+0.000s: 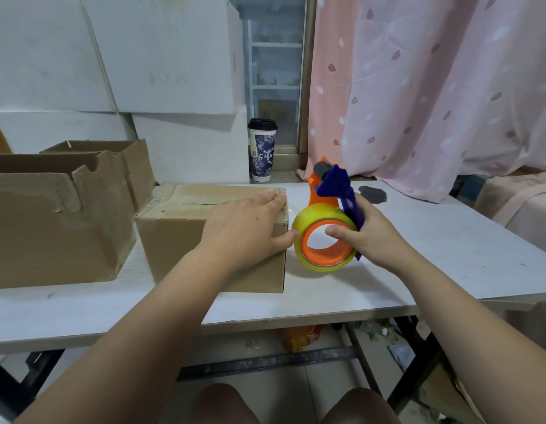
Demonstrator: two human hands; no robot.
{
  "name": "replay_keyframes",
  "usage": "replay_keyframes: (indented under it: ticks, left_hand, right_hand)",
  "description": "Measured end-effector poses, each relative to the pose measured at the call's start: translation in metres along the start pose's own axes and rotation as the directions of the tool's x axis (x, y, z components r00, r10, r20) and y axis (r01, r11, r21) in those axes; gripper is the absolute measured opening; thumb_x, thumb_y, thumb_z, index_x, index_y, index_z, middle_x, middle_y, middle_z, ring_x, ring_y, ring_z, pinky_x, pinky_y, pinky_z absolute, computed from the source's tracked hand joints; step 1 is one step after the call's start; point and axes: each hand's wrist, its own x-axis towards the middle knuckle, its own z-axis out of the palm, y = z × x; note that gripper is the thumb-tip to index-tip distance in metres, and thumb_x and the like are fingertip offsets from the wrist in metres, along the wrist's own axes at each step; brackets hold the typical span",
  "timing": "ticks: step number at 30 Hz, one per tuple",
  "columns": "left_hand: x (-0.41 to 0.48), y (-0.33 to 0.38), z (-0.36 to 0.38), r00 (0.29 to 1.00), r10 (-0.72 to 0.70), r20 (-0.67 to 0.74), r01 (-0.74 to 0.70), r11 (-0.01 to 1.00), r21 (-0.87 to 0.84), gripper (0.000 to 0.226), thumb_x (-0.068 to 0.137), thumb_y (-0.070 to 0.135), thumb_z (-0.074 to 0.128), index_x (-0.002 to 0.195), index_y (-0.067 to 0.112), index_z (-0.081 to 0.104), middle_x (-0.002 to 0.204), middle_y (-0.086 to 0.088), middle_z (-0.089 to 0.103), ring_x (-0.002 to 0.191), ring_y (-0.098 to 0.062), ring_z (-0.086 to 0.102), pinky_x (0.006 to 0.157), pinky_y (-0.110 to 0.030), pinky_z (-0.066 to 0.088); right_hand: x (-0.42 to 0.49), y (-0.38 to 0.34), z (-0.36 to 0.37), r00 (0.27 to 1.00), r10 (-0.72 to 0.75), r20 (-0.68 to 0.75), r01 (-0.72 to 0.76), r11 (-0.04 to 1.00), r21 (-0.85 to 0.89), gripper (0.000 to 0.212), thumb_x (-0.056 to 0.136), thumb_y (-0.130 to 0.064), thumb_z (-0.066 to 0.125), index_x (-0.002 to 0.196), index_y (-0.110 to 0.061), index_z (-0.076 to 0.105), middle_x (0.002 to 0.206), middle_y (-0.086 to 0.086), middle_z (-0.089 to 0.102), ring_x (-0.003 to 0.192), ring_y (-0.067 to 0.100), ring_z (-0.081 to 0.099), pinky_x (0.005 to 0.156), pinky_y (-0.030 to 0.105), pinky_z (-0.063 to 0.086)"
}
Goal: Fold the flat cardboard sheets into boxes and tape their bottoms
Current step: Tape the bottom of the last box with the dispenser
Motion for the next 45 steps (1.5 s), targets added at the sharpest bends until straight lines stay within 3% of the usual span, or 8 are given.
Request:
replay_keyframes:
  ticks: [4,10,18,22,24,29,39,45]
  left_hand:
    - [0.0,0.0,0.001,1.0,-0.002,0.012,0.002,1.0,0.019,0.071,0.086,0.071,0.029,0.147,0.036,0.022,0.153,0.018,0.024,0.127,-0.011,0.045,0.067,-0.027,0.034]
    - [0.001,0.0,0.002,1.0,0.005,0.029,-0.006,1.0,0.022,0.071,0.086,0.071,0.028,0.147,0.036,0.021,0.153,0.019,0.023,0.126,-0.011,0.046,0.065,-0.027,0.033]
    - [0.001,-0.001,0.002,0.998,-0.002,0.057,0.001,1.0,0.024,0.069,0.087,0.069,0.029,0.148,0.036,0.019,0.153,0.019,0.021,0.127,-0.011,0.045,0.066,-0.027,0.033]
    - [0.001,-0.003,0.001,0.999,0.006,0.034,-0.006,1.0,0.008,0.07,0.086,0.069,0.03,0.147,0.037,0.02,0.153,0.019,0.023,0.128,-0.012,0.044,0.073,-0.028,0.04]
    - [0.0,-0.003,0.001,0.999,0.0,0.035,0.0,1.0,0.005,0.069,0.086,0.069,0.03,0.147,0.037,0.021,0.153,0.019,0.024,0.129,-0.011,0.043,0.076,-0.029,0.041]
    - [0.0,-0.003,0.0,0.998,-0.014,0.056,0.014,1.0,0.01,0.069,0.086,0.069,0.03,0.147,0.037,0.022,0.153,0.019,0.023,0.128,-0.012,0.043,0.071,-0.028,0.034]
    - [-0.001,-0.005,0.0,0.999,0.003,0.045,-0.002,1.0,-0.026,0.069,0.085,0.069,0.032,0.146,0.038,0.023,0.153,0.019,0.023,0.129,-0.011,0.043,0.075,-0.028,0.037]
    - [-0.002,-0.006,-0.003,0.999,0.009,0.052,-0.008,1.0,-0.027,0.069,0.085,0.07,0.029,0.146,0.039,0.021,0.153,0.02,0.022,0.129,-0.012,0.043,0.074,-0.029,0.038]
  right_hand:
    - [-0.002,-0.011,0.005,0.993,-0.116,-0.02,0.116,0.993,-0.011,0.072,0.072,-0.078,0.051,0.136,-0.052,0.03,0.107,-0.05,0.047,0.098,-0.025,0.047,0.074,-0.002,0.037]
    - [0.0,-0.004,0.0,0.978,-0.198,-0.065,0.187,0.972,-0.141,0.052,0.079,-0.079,0.036,0.126,-0.078,0.014,0.121,-0.03,0.052,0.109,0.004,0.051,0.093,0.026,0.044]
    - [-0.001,0.017,-0.005,0.976,-0.209,0.066,0.219,0.913,-0.344,0.056,0.08,-0.073,0.037,0.13,-0.072,0.011,0.113,0.001,0.059,0.098,0.018,0.051,0.077,0.009,0.033]
    - [-0.006,0.012,-0.016,0.986,-0.165,-0.018,0.157,0.965,-0.21,0.052,0.084,-0.068,0.046,0.13,-0.074,0.021,0.113,-0.038,0.057,0.094,-0.011,0.054,0.073,0.002,0.037]
    - [-0.008,0.01,-0.023,0.987,-0.154,-0.043,0.143,0.971,-0.194,0.051,0.084,-0.069,0.045,0.129,-0.073,0.022,0.102,-0.047,0.053,0.088,-0.015,0.054,0.071,0.006,0.038]
    - [-0.009,0.01,-0.024,0.977,-0.188,0.106,0.215,0.856,-0.469,0.051,0.081,-0.076,0.035,0.121,-0.081,0.004,0.097,-0.002,0.058,0.087,0.017,0.05,0.073,0.02,0.036]
    - [-0.009,0.001,-0.049,0.982,-0.174,0.075,0.189,0.893,-0.409,0.054,0.072,-0.077,0.037,0.122,-0.081,0.018,0.116,0.001,0.061,0.101,0.021,0.056,0.088,0.03,0.043]
    - [-0.005,-0.008,-0.039,0.972,-0.08,0.22,0.199,0.776,-0.599,0.059,0.073,-0.079,0.034,0.126,-0.077,0.01,0.087,-0.009,0.047,0.08,0.003,0.044,0.066,0.022,0.031]
